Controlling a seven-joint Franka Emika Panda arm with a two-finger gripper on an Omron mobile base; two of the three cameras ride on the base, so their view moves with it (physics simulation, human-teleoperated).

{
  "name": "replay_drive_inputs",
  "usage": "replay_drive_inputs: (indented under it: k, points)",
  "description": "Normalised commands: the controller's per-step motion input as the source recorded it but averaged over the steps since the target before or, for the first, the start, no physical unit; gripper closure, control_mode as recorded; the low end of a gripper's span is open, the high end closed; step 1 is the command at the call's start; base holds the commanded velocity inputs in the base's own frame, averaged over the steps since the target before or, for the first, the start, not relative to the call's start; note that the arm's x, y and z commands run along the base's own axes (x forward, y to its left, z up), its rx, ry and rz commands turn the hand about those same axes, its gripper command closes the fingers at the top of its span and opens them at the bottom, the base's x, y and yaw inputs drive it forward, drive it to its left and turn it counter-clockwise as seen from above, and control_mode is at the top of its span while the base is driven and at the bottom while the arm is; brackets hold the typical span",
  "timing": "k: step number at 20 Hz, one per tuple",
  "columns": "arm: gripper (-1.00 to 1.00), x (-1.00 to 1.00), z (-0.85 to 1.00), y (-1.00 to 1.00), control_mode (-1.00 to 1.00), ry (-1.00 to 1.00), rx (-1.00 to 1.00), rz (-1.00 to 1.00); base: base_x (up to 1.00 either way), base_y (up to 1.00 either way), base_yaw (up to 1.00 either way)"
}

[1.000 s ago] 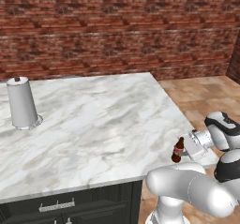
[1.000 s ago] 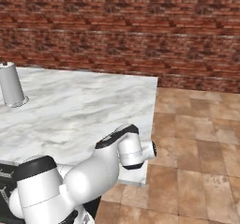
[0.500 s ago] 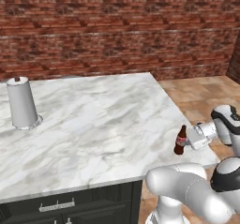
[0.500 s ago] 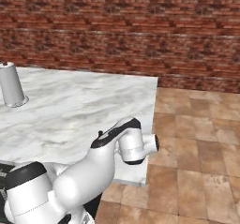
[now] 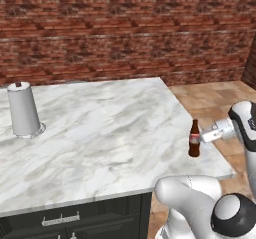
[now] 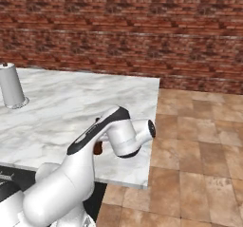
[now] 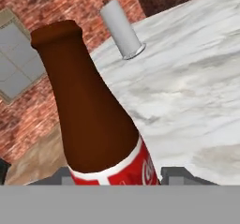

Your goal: Pick the bottled drink from the counter and place it in the open cabinet.

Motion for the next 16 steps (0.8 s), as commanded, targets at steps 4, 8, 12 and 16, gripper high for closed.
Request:
replay_drive_inputs:
  k: [4, 8, 12, 16]
  points:
    - [1.00, -0.25, 0.44, 0.09, -1.00, 0.24, -0.05, -0.12, 0.00, 0.00, 0.00]
    - [1.00, -0.36, 0.41, 0.09, -1.00, 0.10, -0.02, -0.11, 0.00, 0.00, 0.00]
    - [1.00, -0.36, 0.46, 0.10, -1.00, 0.00, -0.02, -0.12, 0.00, 0.00, 0.00]
    - [1.00, -0.35, 0.42, 0.07, -1.00, 0.00, -0.01, -0.12, 0.00, 0.00, 0.00]
